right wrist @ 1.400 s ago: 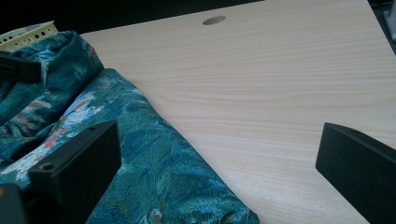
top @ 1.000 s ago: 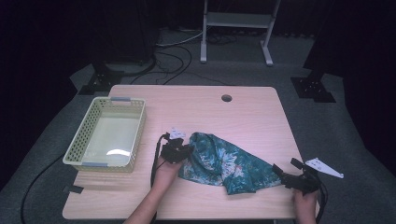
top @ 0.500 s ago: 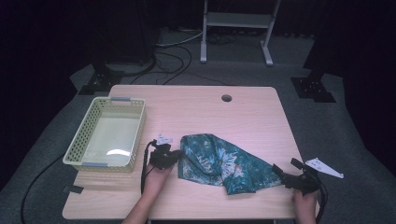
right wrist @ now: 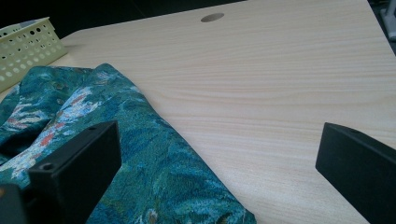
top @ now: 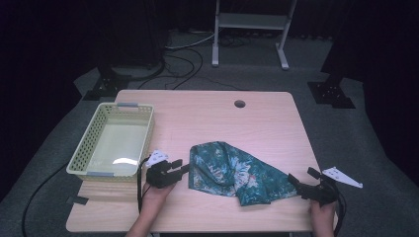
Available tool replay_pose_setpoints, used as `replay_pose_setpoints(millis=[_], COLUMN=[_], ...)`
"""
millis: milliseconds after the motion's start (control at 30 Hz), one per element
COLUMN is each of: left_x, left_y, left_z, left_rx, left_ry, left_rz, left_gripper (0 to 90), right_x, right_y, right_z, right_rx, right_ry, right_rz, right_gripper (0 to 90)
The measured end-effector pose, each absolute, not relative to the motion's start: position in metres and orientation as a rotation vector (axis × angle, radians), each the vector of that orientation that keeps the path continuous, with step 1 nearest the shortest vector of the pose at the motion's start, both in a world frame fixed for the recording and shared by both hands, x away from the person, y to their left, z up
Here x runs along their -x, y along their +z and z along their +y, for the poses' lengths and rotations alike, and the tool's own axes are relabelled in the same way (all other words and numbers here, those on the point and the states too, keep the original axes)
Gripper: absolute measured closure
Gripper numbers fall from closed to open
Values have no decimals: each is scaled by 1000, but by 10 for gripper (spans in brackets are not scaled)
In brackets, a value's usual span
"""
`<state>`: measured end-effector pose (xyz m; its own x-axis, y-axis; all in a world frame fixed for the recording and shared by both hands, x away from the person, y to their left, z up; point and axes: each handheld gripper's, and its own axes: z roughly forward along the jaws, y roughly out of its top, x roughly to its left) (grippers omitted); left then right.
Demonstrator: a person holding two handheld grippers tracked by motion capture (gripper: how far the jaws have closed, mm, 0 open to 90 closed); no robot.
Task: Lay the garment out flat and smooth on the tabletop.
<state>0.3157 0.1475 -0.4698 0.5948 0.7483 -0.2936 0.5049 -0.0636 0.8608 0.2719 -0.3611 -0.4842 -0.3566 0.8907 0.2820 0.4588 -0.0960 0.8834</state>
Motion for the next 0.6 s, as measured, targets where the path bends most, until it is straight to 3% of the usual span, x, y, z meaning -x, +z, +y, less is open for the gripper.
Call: replay_pose_setpoints(millis=[67,167,333,600], left_x=[-311,-308,-304,-292], left_y=[-466,-463,-466,-473], left_z=[155,163,168,173], left_rx=[-1653,-1601,-1609,-1639], left_ry=[312,325,305,332], left_rz=[1034,1007,942,877], left_gripper=[357,206,85,83], right_x=[-272,-272,-272,-272], right_y=[-484,-484,-484,-484], right_z=[-361,-361,-361,-360], right_rx=[-1470,-1474,-1470,-1476], right_ry=[1443,1441,1436,1435], right_rz=[1781,1782,1786,1780], right_gripper=[0,0,0,0])
